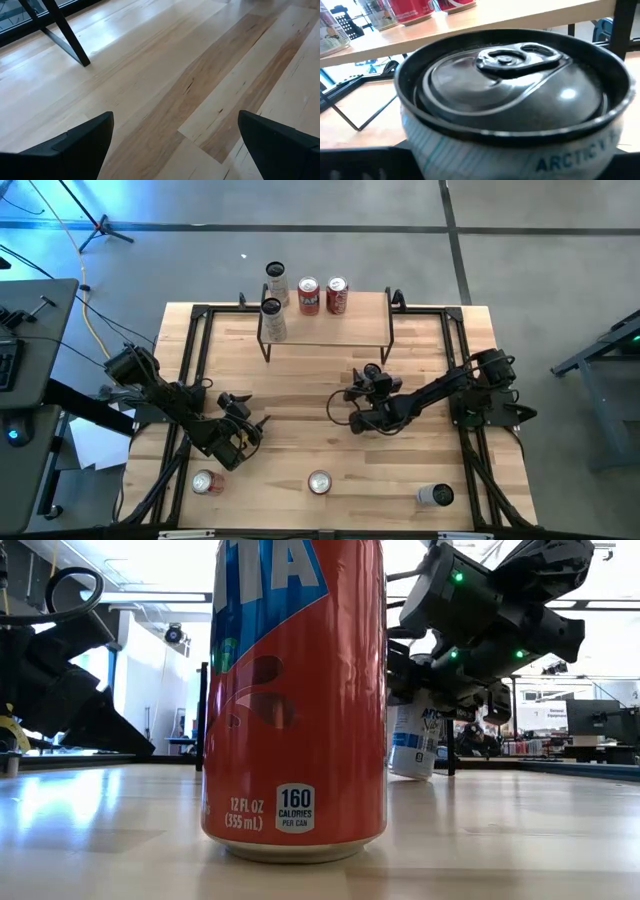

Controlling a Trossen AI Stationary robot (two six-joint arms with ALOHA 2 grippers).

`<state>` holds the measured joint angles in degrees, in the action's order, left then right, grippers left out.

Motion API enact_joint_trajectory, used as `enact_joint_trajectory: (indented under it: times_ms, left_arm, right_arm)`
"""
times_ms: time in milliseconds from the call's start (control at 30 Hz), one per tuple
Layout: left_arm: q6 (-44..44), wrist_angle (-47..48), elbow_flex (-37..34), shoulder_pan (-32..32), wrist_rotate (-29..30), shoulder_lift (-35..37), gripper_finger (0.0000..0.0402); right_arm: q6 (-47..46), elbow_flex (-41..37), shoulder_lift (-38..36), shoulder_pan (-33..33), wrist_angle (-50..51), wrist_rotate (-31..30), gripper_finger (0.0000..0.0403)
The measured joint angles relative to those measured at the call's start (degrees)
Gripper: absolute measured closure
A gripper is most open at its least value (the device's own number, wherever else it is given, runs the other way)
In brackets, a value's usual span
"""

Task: Place canned beverage on shelf
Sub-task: Put the white and blue soda can on the shelf

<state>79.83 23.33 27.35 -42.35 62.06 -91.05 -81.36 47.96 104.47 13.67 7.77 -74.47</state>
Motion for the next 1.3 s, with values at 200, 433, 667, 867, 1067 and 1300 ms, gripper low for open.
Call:
enact_joint_trajectory:
  times_ms: [200, 433, 667, 867, 1067, 1300]
  left_arm:
    - [-0.04, -0.13, 0.00, 0.00, -0.44, -0.01, 0.0002]
    - [-0.16, -0.31, 0.00, 0.00, -1.45, 0.00, 0.0002]
    - [-0.48, -0.73, 0.00, -0.02, -1.55, -0.01, 0.0002]
    - [-0.65, -0.77, 0.00, 0.00, -1.55, 0.00, 0.0002]
    - [-0.91, -0.83, 0.00, 0.00, -1.55, -0.01, 0.0002]
    - [-0.98, -0.83, 0.00, -0.02, -1.53, 0.00, 0.0002]
  right_arm:
    - [3.06, 3.42, 0.00, -1.14, 7.38, 3.28, 0.0167]
    - [-9.42, 12.87, 0.13, -4.38, 30.00, 14.13, 0.0164]
    - [-15.79, 16.26, 0.68, -5.79, 36.64, 18.39, 0.0163]
    - [-20.35, 16.50, 3.18, -6.03, 37.43, 15.43, 0.0162]
    - [-20.39, 16.58, 5.90, -5.72, 37.56, 9.97, 0.0162]
    - [-20.19, 18.54, 6.13, -5.26, 40.51, 11.25, 0.0162]
